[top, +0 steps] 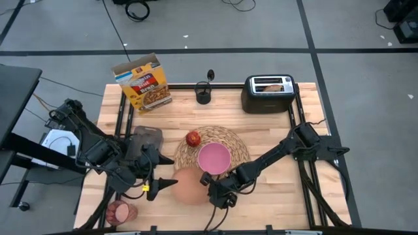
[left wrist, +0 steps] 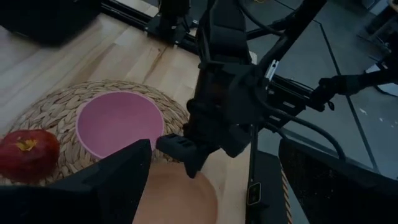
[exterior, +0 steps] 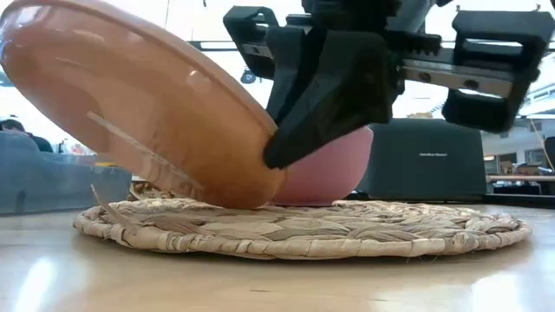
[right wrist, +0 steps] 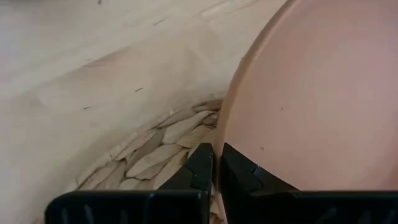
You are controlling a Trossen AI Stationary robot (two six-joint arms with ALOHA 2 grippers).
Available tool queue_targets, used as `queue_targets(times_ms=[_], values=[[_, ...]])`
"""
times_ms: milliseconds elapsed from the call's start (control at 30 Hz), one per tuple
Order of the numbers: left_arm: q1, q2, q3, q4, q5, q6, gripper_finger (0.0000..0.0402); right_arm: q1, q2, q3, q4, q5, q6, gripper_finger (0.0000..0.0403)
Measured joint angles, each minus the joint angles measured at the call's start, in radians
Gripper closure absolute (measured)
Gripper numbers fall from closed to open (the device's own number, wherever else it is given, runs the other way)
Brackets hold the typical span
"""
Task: Arrange a breakfast setting
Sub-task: Put the brown plate on the brown placemat, then pour the cereal into the pink bowl
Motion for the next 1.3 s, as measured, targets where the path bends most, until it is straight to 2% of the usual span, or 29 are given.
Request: queue_targets(times_ms=[167,400,533,633,800,900,1067,1300], values=[[0.0,0.0,0.0,0.006,0.0,-0.014,0.0044,-0.003,0.0,-0.028,0.017,0.034,-0.001,0.0365],[0.0,0.0,0.0,0.01,0.0,-0.017,0.0044,0.007,0.0,-0.033,0.115,0.043,0.002,0.0309],[-0.001,0.0,0.0,0.012,0.007,-0.017,0.0044,0.028,-0.022,-0.033,0.157,0.143,0.032,0.0278],[-0.006,0.0,0.0,0.012,0.019,-0.032,0.0044,0.056,-0.087,-0.033,0.146,0.2,0.09,0.0265],[-0.027,0.0,0.0,0.011,0.019,-0.05,0.0044,0.093,-0.246,-0.032,0.017,0.332,0.345,0.0261],[-0.028,0.0,0.0,0.013,0.005,-0.054,0.0044,0.066,-0.337,-0.03,-0.116,0.358,0.557,0.0261],[-0.008,0.0,0.0,0.01,-0.034,-0.049,0.0044,-0.016,-0.37,-0.032,-0.337,0.331,0.788,0.0261],[0.025,0.0,0.0,-0.09,-0.032,-0.102,0.0044,-0.07,-0.354,-0.033,-0.386,0.236,0.953,0.0261]])
